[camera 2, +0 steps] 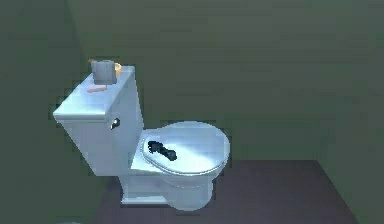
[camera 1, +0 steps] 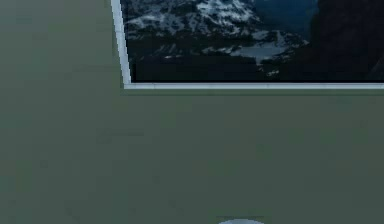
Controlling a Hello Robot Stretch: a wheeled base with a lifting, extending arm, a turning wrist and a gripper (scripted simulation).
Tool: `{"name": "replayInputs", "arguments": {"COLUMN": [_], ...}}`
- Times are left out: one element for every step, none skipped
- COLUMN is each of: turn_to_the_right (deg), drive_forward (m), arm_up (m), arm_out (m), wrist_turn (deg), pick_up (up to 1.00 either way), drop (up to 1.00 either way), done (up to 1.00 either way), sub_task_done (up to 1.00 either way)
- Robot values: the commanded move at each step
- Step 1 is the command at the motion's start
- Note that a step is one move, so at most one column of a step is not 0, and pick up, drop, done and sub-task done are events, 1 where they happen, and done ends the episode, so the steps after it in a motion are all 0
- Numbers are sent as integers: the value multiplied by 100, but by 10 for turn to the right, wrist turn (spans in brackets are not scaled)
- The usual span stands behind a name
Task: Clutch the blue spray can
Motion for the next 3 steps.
{"name": "replayInputs", "arguments": {"turn_to_the_right": [0, 0, 0], "drive_forward": [0, 0, 0], "arm_up": [50, 16, 0], "arm_out": [0, 0, 50], "wrist_turn": [0, 0, 0], "pick_up": [0, 0, 0], "drop": [0, 0, 0], "done": [0, 0, 0], "sub_task_done": [0, 0, 0]}}
